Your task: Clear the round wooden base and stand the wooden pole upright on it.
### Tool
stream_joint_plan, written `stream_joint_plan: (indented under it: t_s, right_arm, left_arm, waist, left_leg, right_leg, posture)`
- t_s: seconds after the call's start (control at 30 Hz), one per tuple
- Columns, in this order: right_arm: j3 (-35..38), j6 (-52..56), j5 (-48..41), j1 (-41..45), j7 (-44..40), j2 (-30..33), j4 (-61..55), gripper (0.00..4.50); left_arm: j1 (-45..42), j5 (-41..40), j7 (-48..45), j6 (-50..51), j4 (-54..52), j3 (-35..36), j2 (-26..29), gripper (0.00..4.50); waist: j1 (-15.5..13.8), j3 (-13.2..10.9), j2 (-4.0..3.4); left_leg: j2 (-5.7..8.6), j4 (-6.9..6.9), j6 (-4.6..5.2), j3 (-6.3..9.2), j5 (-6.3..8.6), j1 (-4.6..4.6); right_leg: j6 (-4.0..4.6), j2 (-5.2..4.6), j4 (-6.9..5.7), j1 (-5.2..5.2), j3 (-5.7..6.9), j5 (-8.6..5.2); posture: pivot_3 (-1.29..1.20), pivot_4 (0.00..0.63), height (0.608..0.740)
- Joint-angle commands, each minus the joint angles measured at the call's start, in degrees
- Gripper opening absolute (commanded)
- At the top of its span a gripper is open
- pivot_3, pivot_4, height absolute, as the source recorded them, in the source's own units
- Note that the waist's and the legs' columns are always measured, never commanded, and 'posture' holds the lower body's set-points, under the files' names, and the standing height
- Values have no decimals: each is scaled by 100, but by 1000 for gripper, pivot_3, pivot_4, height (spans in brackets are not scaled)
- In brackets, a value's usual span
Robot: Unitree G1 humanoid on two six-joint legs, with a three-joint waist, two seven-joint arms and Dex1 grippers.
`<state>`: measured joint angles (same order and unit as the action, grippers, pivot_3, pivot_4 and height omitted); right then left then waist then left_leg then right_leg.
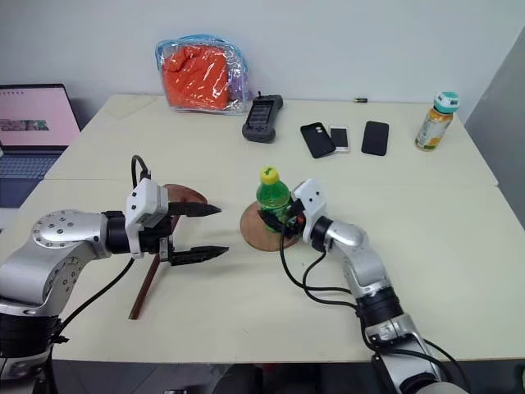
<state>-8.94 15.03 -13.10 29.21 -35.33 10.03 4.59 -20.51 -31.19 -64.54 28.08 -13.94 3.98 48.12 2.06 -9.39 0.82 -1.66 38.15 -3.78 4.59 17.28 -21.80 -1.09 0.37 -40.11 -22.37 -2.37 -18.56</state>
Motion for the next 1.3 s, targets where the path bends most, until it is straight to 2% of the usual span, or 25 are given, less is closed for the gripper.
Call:
stream_joint_plan:
  t_s: [0.03,0.13,0.23,0.37,0.57,0.8,0.97,1.0,1.13,1.3]
  right_arm:
    - [656,237,-266,-118,285,349,-1349,3287]
    - [1156,492,-223,-375,641,694,-1819,3286]
    - [2033,688,-145,-755,1152,1097,-2023,3286]
    - [2950,648,-16,-1319,1593,1544,-1860,3286]
    - [3902,657,-175,-1852,1962,1729,-1441,3286]
    - [4132,684,-559,-1921,2062,1485,-1144,3286]
    - [4125,575,-668,-1998,2087,1390,-1102,3286]
    - [4125,549,-682,-1999,2119,1365,-1087,3636]
    - [4097,510,-720,-2012,2166,1352,-1081,4403]
    - [4100,475,-756,-2042,2242,1345,-1149,4464]
  left_arm:
    - [-372,-382,228,229,-256,46,-337,4500]
    - [-720,-448,328,293,-216,-178,-724,4500]
    - [-1119,-72,112,-7,-53,-873,-1172,4500]
    - [-1667,147,131,-171,259,-1424,-1841,4500]
    - [-2334,684,380,-471,1077,-1936,-2761,4500]
    - [-2567,1048,407,-612,1445,-2139,-3067,4500]
    - [-2544,1124,457,-545,1454,-2120,-3127,4500]
    - [-2517,1131,459,-535,1428,-2118,-3129,4500]
    - [-2466,1140,452,-530,1387,-2109,-3120,4500]
    - [-2436,1072,418,-459,1324,-2031,-3054,4500]
  waist:
    - [-51,-1,-1]
    - [-29,0,-1]
    - [-135,0,-1]
    - [-144,0,-2]
    - [-105,4,-9]
    - [54,9,-35]
    - [28,7,-47]
    - [12,7,-47]
    - [-27,7,-47]
    - [-26,7,-47]
  left_leg:
    - [0,2,0,4,0,-4]
    - [3,5,0,-2,0,-4]
    - [9,6,0,4,0,-8]
    - [17,7,-1,-20,-1,-5]
    - [23,4,1,-28,-1,1]
    - [14,-10,3,-55,-2,9]
    - [15,-7,3,-52,-3,23]
    - [15,-6,3,-52,-3,22]
    - [16,-3,3,-51,-3,21]
    - [15,-3,3,-51,-3,21]
  right_leg:
    - [0,0,0,0,5,0]
    - [0,-1,0,2,-1,0]
    - [0,1,5,5,8,0]
    - [0,-7,8,6,-9,0]
    - [0,5,5,7,-21,0]
    - [0,16,-8,7,-34,0]
    - [0,19,-12,7,-36,0]
    - [0,17,-11,7,-36,0]
    - [0,15,-9,7,-36,0]
    - [0,16,-9,8,-35,0]
  posture:
    - [0,150,740]
    - [0,150,740]
    - [0,150,740]
    - [0,150,740]
    - [0,150,740]
    - [0,150,740]
    - [0,150,740]
    - [0,150,740]
    - [0,150,740]
    - [0,150,740]
